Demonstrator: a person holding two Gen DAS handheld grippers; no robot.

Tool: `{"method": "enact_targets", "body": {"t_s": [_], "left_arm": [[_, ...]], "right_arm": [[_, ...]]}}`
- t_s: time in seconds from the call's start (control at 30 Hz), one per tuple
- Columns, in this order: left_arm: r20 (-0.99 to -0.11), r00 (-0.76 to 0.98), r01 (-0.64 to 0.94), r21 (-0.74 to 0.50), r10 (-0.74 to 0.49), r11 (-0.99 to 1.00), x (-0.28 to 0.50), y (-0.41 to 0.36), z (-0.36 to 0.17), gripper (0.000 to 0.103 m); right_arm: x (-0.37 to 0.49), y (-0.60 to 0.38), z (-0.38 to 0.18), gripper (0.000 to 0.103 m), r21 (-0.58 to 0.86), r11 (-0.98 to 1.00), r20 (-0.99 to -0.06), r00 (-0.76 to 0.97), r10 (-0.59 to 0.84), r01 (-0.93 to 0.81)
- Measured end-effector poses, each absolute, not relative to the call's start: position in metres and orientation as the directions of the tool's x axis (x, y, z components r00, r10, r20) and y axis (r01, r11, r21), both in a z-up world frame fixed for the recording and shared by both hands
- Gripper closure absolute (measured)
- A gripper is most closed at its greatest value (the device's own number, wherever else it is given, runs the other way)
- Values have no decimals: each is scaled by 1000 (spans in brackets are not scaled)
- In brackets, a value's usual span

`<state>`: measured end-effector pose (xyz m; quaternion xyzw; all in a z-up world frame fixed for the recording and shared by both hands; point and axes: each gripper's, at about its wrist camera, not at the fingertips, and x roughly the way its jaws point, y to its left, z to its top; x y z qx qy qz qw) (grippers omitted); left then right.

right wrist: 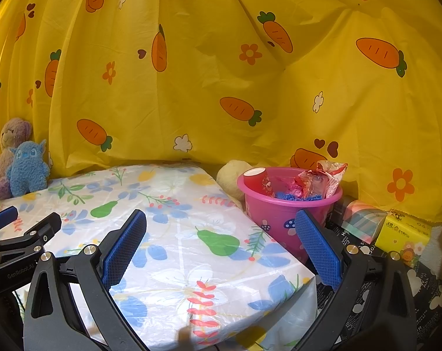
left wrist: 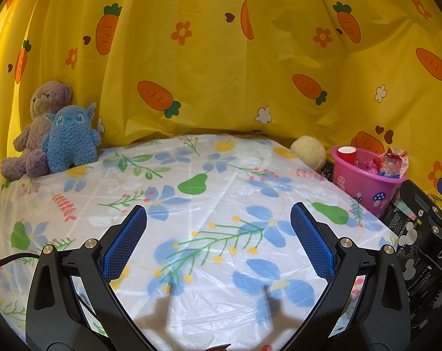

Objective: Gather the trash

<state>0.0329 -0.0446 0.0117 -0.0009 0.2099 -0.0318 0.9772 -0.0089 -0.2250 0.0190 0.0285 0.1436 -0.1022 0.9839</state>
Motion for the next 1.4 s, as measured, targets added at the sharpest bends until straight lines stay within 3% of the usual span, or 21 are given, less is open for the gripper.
{"method": "enact_targets", "body": {"t_s": [1.4], "left_arm": [[-409, 910, 70, -14, -70, 997, 33, -47, 8, 6]], "right_arm": [[-7, -220, 15, 5, 32, 977, -292, 937, -191, 209]]}}
